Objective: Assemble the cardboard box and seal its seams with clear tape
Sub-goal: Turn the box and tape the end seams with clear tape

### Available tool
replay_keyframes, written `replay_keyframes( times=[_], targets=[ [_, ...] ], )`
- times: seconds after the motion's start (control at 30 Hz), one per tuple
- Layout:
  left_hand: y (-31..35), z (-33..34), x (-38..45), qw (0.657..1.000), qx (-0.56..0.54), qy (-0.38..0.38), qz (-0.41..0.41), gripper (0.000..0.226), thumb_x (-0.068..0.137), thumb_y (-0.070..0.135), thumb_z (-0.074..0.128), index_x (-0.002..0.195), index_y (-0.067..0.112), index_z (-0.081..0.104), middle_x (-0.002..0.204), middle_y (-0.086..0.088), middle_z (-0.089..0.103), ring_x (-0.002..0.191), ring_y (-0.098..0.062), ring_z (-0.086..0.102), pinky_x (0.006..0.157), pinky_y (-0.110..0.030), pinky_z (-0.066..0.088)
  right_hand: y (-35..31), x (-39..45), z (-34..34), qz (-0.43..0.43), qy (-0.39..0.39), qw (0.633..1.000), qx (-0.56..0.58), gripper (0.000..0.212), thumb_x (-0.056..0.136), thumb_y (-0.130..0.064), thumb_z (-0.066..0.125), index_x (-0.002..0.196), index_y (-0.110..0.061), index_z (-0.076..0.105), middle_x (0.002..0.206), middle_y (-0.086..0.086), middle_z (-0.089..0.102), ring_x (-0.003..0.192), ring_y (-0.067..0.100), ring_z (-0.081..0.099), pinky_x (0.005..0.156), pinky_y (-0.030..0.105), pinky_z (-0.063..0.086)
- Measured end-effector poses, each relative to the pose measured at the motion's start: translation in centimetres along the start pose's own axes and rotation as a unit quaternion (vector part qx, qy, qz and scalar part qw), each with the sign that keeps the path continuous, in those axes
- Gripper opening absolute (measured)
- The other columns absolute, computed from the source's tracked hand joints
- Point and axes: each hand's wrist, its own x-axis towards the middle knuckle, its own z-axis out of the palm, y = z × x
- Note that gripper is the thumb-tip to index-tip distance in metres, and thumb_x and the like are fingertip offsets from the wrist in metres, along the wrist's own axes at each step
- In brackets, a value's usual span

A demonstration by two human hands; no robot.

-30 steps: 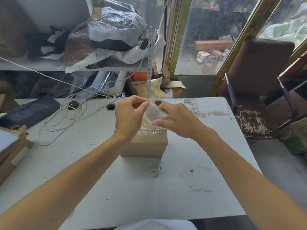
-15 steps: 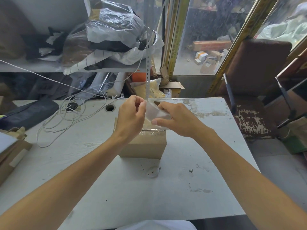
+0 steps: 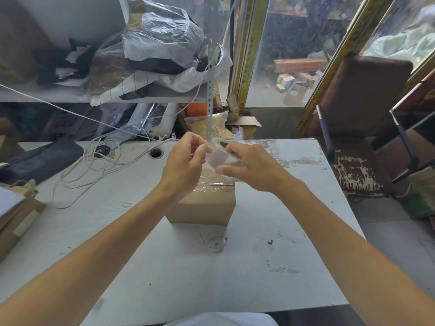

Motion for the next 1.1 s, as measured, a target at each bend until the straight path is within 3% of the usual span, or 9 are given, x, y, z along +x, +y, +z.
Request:
replay_keyframes(
  times=[0.13,0.3,0.43,0.53,0.6,0.73,0.8,0.97,1.1],
  targets=[
    [0.0,-0.1,0.2,0.998,-0.064,-0.012,-0.011,0.01,0.099,0.006,0.049,0.094,0.008,0.058,0.081,0.011,0.065,0.069,-0.002,0.058,0.072,-0.026,0.051,0.0,0.0,-0.1,0.006,-0.002,1.0,0.008,0.027,0.088,-0.045,0.068,0.102,-0.027,0.053,0.088,-0.014,0.053,0.073,0.002,0.053,0.053,0.006,0.039],
    [-0.4,-0.5,0.5,0.987,-0.148,-0.057,-0.029,0.008,0.09,0.019,0.051,0.088,0.013,0.057,0.081,0.005,0.063,0.068,-0.007,0.054,0.071,-0.026,0.048,0.0,0.0,-0.3,0.007,-0.015,1.0,0.015,0.028,0.087,-0.044,0.068,0.105,-0.025,0.056,0.089,-0.014,0.054,0.075,0.003,0.054,0.053,0.007,0.04],
    [-0.8,-0.7,0.9,0.979,-0.18,-0.07,-0.062,0.002,0.093,0.01,0.055,0.093,0.011,0.057,0.08,0.004,0.063,0.069,-0.011,0.054,0.074,-0.031,0.048,0.1,0.1,-0.2,0.011,-0.014,1.0,0.001,0.028,0.087,-0.046,0.068,0.103,-0.026,0.056,0.089,-0.012,0.055,0.073,0.003,0.054,0.052,0.009,0.04],
    [-0.7,-0.6,0.6,0.985,-0.147,-0.07,-0.049,0.024,0.088,0.004,0.07,0.107,0.012,0.057,0.081,0.003,0.062,0.075,-0.008,0.059,0.077,-0.027,0.05,0.0,0.2,-0.3,0.01,-0.007,1.0,0.001,0.026,0.088,-0.046,0.068,0.096,-0.025,0.055,0.081,-0.014,0.054,0.066,0.003,0.051,0.052,0.009,0.038],
    [-0.6,-0.4,0.3,0.996,-0.069,-0.054,-0.016,0.035,0.084,0.006,0.076,0.113,0.016,0.06,0.08,0.003,0.063,0.074,-0.008,0.06,0.072,-0.019,0.049,0.0,0.4,-0.2,0.009,-0.009,1.0,-0.003,0.03,0.087,-0.047,0.068,0.098,-0.021,0.059,0.083,-0.008,0.058,0.068,0.008,0.054,0.054,0.014,0.038],
    [-1.0,0.1,0.0,0.995,0.069,0.021,0.065,0.01,0.087,0.011,0.073,0.09,0.019,0.069,0.084,0.004,0.066,0.075,-0.006,0.061,0.069,-0.019,0.048,0.1,0.5,0.0,0.015,-0.014,1.0,-0.005,0.03,0.087,-0.046,0.068,0.103,-0.023,0.058,0.087,-0.011,0.058,0.071,0.004,0.056,0.054,0.012,0.038],
    [-1.1,0.3,0.0,0.991,0.105,0.039,0.072,0.011,0.089,0.01,0.07,0.085,0.02,0.067,0.091,0.005,0.063,0.077,-0.002,0.06,0.068,-0.018,0.048,0.0,0.5,0.1,0.017,-0.018,1.0,-0.009,0.031,0.086,-0.047,0.069,0.105,-0.024,0.058,0.091,-0.01,0.058,0.074,0.002,0.056,0.056,0.012,0.04],
    [-1.1,0.5,0.0,0.991,0.121,0.029,0.044,0.009,0.092,0.009,0.066,0.087,0.016,0.063,0.08,0.013,0.063,0.078,-0.006,0.061,0.071,-0.028,0.052,0.0,0.8,0.3,0.027,-0.031,0.999,-0.011,0.032,0.087,-0.047,0.068,0.105,-0.022,0.059,0.092,-0.007,0.061,0.075,0.008,0.058,0.058,0.02,0.046],
    [-0.9,0.0,0.3,0.994,0.101,-0.037,0.019,0.014,0.094,0.008,0.064,0.085,0.019,0.059,0.079,0.008,0.063,0.072,-0.01,0.062,0.069,-0.028,0.052,0.0,0.5,0.2,0.027,-0.035,0.999,-0.014,0.029,0.087,-0.046,0.068,0.104,-0.025,0.057,0.088,-0.011,0.056,0.072,0.004,0.055,0.056,0.015,0.038]
  ],
)
